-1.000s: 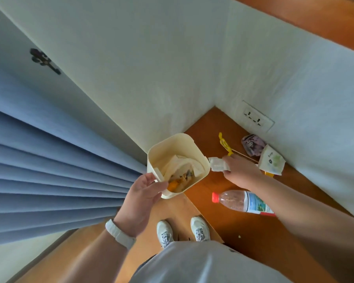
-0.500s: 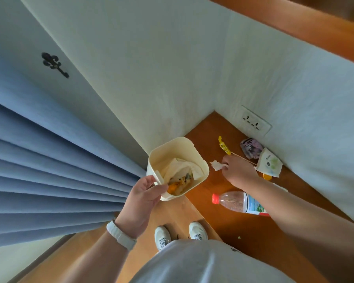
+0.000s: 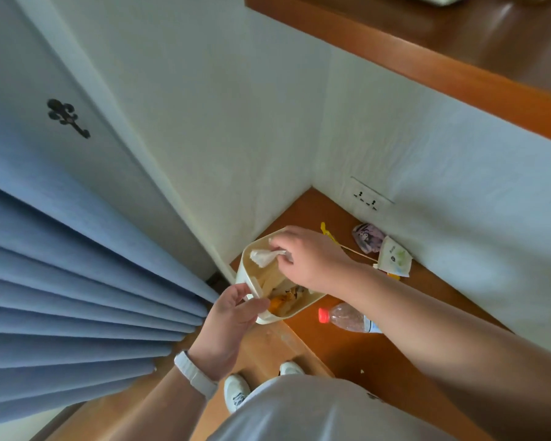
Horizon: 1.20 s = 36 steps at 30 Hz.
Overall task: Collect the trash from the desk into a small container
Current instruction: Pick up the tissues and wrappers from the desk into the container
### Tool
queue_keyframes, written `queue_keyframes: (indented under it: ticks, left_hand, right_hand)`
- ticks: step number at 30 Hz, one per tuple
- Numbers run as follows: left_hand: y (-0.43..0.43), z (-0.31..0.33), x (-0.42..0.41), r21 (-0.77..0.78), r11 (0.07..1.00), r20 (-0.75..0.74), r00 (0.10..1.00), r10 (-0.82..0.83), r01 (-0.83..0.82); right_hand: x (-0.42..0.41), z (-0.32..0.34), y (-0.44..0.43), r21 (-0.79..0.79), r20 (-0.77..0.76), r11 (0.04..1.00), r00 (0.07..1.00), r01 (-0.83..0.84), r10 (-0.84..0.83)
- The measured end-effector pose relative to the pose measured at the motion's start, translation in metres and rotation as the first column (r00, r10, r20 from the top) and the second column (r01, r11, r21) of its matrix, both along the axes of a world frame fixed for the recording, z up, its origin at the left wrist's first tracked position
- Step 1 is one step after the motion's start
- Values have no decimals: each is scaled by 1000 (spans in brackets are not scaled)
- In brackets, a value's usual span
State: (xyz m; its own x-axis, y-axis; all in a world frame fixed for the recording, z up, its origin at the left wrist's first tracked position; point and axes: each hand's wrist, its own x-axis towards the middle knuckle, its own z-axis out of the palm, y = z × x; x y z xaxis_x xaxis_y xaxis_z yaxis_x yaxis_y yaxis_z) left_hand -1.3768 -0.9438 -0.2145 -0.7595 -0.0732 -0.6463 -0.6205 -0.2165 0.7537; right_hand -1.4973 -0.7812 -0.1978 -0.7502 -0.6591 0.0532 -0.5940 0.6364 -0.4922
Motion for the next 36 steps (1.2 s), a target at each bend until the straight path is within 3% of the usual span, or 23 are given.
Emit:
queue_keyframes:
  ticks: [5, 10, 14, 17, 26, 30, 36]
  left_hand:
    - [-3, -6, 2, -11, 1000, 18, 1000, 18, -18]
    - [-9, -7, 1, -30, 998, 22, 999, 48, -47]
    - [-11, -10, -2, -27, 997, 25, 997, 73, -72]
    - [-10, -13, -4, -28, 995, 16, 996, 93, -92]
    - [0, -10, -8, -36, 986, -3, 987, 161, -161]
    - [-1, -8, -10, -46, 989, 13, 990, 139, -138]
    - [-4, -3, -17, -64, 995, 13, 997, 74, -73]
  right_hand:
    - [-2, -3, -4, -37, 70, 998, 996, -57, 60]
    - [-28, -20, 37, -84, 136, 972, 969, 219, -207]
    - [-54, -69, 76, 153, 113, 902, 900, 404, -422]
    - [-67, -104, 95, 283, 127, 877, 891, 389, -437]
    - [-92, -148, 80, 451, 127, 824, 890, 342, -439]
    - [-86, -155, 79, 427, 152, 832, 879, 354, -452]
    - [-65, -130, 87, 209, 145, 875, 871, 437, -470]
